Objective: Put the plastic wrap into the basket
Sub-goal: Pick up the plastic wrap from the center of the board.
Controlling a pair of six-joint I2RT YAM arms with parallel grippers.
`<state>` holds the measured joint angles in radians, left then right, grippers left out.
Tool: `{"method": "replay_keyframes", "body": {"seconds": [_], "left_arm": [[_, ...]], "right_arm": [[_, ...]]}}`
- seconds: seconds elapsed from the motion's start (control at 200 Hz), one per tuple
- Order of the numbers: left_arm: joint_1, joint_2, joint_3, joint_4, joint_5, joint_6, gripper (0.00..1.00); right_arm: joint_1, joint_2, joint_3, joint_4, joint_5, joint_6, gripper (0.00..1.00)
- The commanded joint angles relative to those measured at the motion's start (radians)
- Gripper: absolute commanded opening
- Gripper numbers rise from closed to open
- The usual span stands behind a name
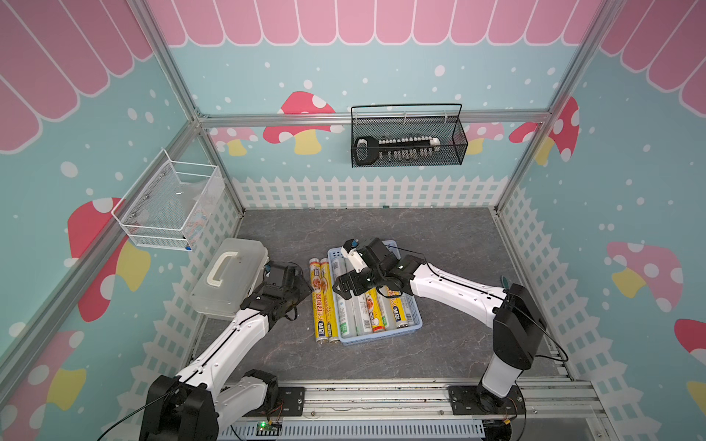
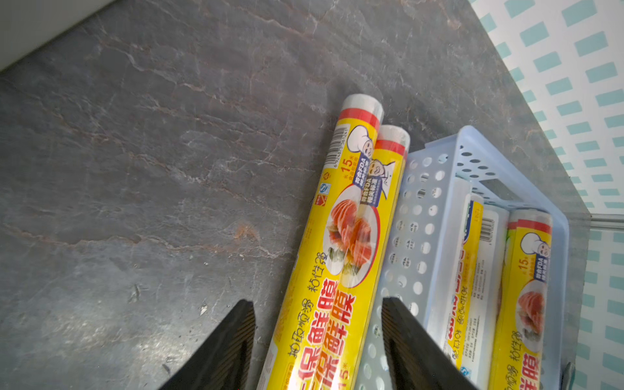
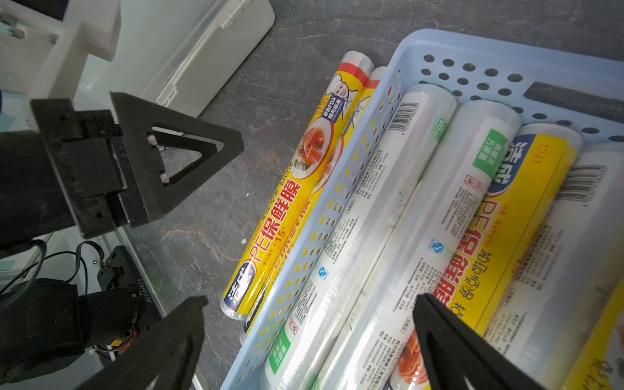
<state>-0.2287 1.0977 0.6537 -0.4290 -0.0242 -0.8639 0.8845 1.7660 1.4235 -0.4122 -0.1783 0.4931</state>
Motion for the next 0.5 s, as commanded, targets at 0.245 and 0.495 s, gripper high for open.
{"method": "replay_keyframes", "body": {"seconds": [0.245,0.495], "left_arm": [[0.047,0.205,0.086,-0.045,0.186,0.154,0.68],[0.046,0.334,0.166,-0.103,0.187,0.205,0.69]], "right_arm": [[0.027,0.071,0.081,-0.098,0.057,-0.02,0.99],[0.027,0.082,0.098,-0.117,0.066,-0.018,0.99]]}}
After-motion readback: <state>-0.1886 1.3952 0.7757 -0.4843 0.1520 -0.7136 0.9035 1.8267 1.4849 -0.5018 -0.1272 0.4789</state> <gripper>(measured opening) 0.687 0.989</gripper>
